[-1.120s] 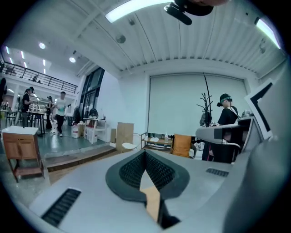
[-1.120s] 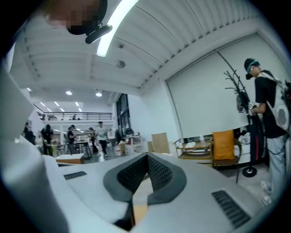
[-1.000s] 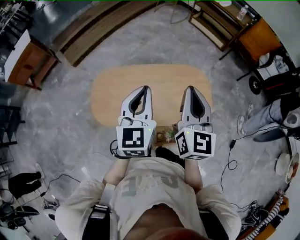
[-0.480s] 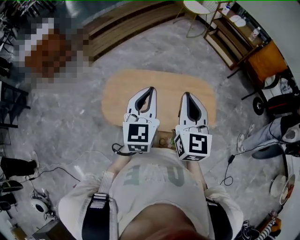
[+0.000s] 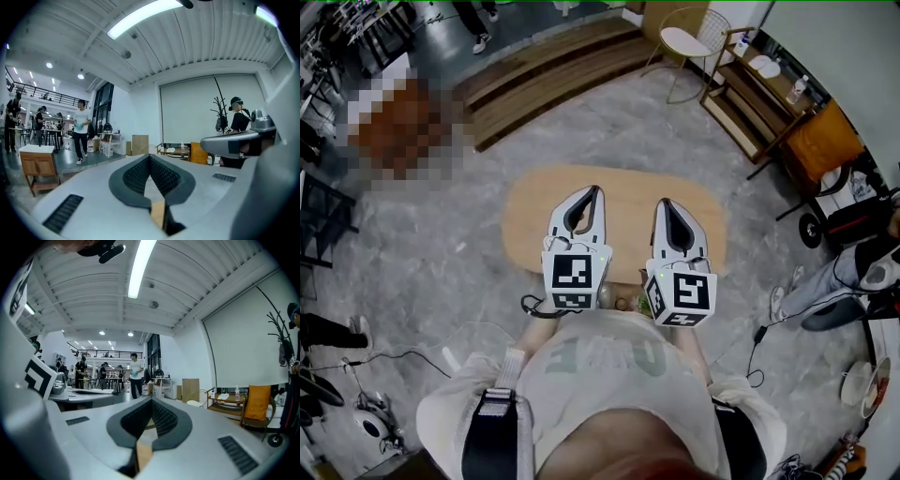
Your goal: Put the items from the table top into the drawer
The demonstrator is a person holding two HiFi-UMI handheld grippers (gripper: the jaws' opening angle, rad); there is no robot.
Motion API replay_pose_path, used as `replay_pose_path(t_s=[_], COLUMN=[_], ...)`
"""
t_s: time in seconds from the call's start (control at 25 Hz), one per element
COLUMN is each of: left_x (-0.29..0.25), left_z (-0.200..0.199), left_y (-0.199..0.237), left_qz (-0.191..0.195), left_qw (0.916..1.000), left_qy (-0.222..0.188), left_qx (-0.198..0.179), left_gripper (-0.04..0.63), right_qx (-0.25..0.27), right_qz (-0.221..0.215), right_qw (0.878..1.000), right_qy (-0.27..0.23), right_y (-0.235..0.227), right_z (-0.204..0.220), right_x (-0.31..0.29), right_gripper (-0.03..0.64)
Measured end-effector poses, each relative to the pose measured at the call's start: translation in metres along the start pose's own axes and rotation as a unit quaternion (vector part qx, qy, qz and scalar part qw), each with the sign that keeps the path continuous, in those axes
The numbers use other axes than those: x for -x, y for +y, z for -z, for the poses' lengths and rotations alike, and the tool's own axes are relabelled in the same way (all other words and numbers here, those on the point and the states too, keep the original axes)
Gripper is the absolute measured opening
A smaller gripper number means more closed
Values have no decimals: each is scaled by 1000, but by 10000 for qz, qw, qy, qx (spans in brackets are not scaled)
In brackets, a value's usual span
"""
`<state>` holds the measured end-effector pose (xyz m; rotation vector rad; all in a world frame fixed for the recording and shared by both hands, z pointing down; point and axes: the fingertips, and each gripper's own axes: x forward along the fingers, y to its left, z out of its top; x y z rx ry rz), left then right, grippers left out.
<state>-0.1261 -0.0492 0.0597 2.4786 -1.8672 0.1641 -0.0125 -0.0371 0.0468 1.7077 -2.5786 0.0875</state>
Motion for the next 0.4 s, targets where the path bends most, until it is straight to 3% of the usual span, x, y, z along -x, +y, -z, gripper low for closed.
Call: replay_pose_path(t_s=[0.4], left_x=[16], left_z=[-2], left_y=[10], left_qz=[-92], left_qw=[9999], left_qy=[-56], left_qx=[-58], left_gripper=[6], right_qx=[-35], right_qz=[-52], right_qw=[10000], right_qy=[-7], right_y=[13], right_z=[3], right_x=[5], right_gripper=[5])
